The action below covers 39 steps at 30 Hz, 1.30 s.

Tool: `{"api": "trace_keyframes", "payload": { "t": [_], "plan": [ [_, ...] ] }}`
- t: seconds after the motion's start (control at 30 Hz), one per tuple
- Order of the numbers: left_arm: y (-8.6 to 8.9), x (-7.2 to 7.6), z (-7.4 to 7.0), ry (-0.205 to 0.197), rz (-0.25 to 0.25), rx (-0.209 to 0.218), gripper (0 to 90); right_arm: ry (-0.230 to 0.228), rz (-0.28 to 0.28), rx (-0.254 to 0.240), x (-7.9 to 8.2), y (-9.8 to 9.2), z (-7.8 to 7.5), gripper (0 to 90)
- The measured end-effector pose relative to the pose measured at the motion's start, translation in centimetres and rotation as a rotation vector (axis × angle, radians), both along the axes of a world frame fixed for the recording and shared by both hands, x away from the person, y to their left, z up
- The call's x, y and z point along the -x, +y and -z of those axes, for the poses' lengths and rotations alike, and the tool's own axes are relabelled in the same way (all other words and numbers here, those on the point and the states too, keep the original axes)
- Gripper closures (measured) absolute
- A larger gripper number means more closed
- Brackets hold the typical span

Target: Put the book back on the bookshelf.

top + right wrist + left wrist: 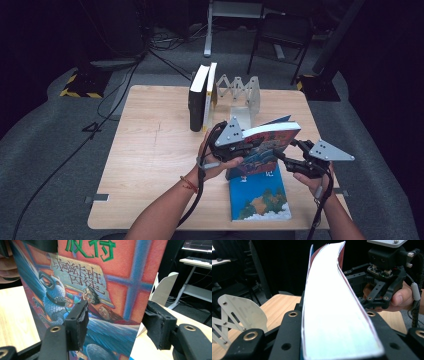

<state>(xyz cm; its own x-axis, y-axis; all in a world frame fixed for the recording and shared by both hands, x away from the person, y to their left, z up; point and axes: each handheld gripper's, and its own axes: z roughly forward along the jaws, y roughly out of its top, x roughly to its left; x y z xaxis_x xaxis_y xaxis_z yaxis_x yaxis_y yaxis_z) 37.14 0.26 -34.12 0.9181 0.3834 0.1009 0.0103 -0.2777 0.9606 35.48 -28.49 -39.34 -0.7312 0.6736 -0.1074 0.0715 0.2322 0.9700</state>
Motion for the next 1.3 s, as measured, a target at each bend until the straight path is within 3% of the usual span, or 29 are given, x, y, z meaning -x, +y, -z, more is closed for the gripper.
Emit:
{"api": "trace_keyframes", "payload": {
  "t": [0.1,0.27,0.43,0.57,0.67,0.73,0.87,0.93,1.0,1.2,1.3],
  "plan": [
    [-0.3,0.1,-0.3,-0.011,-0.01,-0.026,70.9,-0.002,0.004,0.002,0.0,0.0,0.0,38.7],
    [-0.4,0.0,-0.5,-0.002,-0.043,-0.033,72.0,-0.003,0.009,0.007,0.3,-0.7,0.1,39.3],
    [0.0,-1.6,-0.8,0.036,-0.094,-0.034,72.2,0.023,0.031,0.049,0.8,-2.0,1.2,40.9],
    [0.0,-2.4,-1.1,0.028,-0.132,-0.044,72.6,0.039,0.041,0.076,1.0,-2.4,2.2,41.1],
    [0.4,-3.1,-1.5,0.021,-0.183,-0.044,72.9,0.058,0.053,0.096,0.9,-2.7,2.9,40.9],
    [0.9,-3.8,-1.8,0.027,-0.212,-0.041,72.9,0.066,0.091,0.115,0.8,-2.8,3.3,40.9],
    [1.7,-4.8,-2.1,0.016,-0.287,-0.05,73.0,0.045,0.118,0.108,1.0,-2.7,3.3,41.5],
    [2.3,-5.2,-2.1,0.012,-0.336,-0.06,73.1,0.042,0.11,0.114,1.0,-2.6,3.4,41.5],
    [2.5,-5.4,-2.1,0.01,-0.35,-0.065,73.1,0.048,0.105,0.124,1.0,-2.5,3.6,41.6],
    [3.7,-6.0,-2.3,0.001,-0.499,-0.09,73.0,0.063,0.089,0.144,0.9,-2.2,3.9,42.5],
    [4.0,-6.2,-2.2,-0.01,-0.548,-0.107,73.0,0.061,0.083,0.154,0.8,-2.0,3.9,42.4]
  ]
}}
